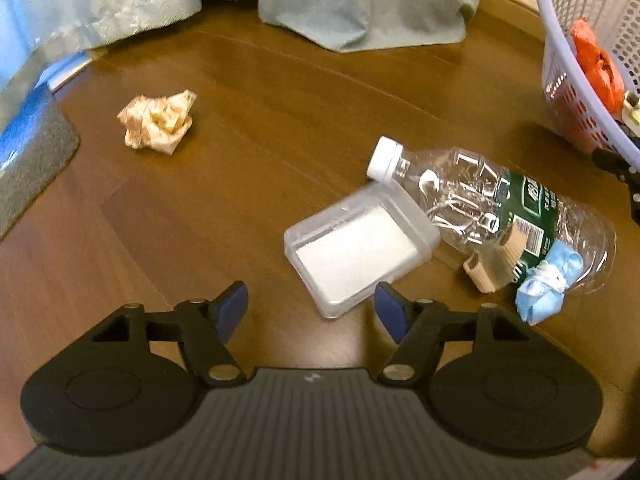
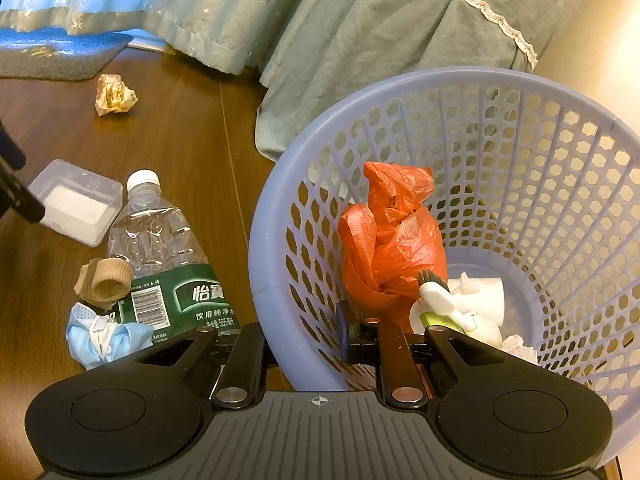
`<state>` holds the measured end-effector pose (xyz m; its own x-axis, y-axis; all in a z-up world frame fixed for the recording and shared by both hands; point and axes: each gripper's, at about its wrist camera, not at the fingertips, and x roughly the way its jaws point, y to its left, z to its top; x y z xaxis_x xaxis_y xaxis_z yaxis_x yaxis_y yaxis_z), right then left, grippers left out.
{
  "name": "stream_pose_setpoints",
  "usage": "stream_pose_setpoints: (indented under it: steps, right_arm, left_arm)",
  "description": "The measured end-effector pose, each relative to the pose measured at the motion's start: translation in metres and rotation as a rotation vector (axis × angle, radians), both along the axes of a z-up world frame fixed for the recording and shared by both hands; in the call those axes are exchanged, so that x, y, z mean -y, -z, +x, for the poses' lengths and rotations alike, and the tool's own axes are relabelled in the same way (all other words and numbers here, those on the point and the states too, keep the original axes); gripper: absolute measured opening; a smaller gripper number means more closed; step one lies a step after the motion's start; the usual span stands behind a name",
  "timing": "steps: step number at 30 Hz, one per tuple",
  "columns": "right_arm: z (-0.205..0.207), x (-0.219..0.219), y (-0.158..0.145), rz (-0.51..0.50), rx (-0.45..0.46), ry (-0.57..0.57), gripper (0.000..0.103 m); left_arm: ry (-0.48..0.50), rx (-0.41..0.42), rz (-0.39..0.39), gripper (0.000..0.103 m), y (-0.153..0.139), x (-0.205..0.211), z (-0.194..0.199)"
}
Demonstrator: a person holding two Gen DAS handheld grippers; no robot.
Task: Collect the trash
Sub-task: 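Move the left tool back down toward the clear plastic box, then close the left tool on the clear plastic box and lift it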
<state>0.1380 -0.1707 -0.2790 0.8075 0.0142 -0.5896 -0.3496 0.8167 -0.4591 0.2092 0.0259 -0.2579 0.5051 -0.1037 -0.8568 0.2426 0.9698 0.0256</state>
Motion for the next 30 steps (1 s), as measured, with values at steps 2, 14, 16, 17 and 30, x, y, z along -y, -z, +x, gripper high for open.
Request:
stream_pose_setpoints:
  steps: [2, 14, 16, 17, 30]
  right_arm:
    - [0.0, 0.0, 0.0, -0.001, 0.0, -0.002, 0.014]
    - [-0.002, -0.001, 0.003, -0.011, 0.0, -0.006, 0.014]
    - [-0.003, -0.001, 0.003, -0.01, 0.0, -0.006, 0.014]
    - [-0.003, -0.001, 0.003, -0.011, 0.0, -0.008, 0.014]
    - [-0.004, 0.001, 0.002, -0.006, -0.001, -0.008, 0.014]
  left_arm:
    - [0.049, 0.028, 0.019, 0.076, -0.002, 0.002, 0.004]
    - [0.163, 0.063, 0.075, 0.087, 0.0, 0.023, 0.007]
    - [0.166, 0.07, 0.133, 0.088, 0.003, 0.026, 0.011]
    - [0.17, 0.066, 0.134, 0.088, 0.004, 0.025, 0.015]
    - [0.162, 0.004, 0.081, 0.059, 0.014, 0.027, 0.023]
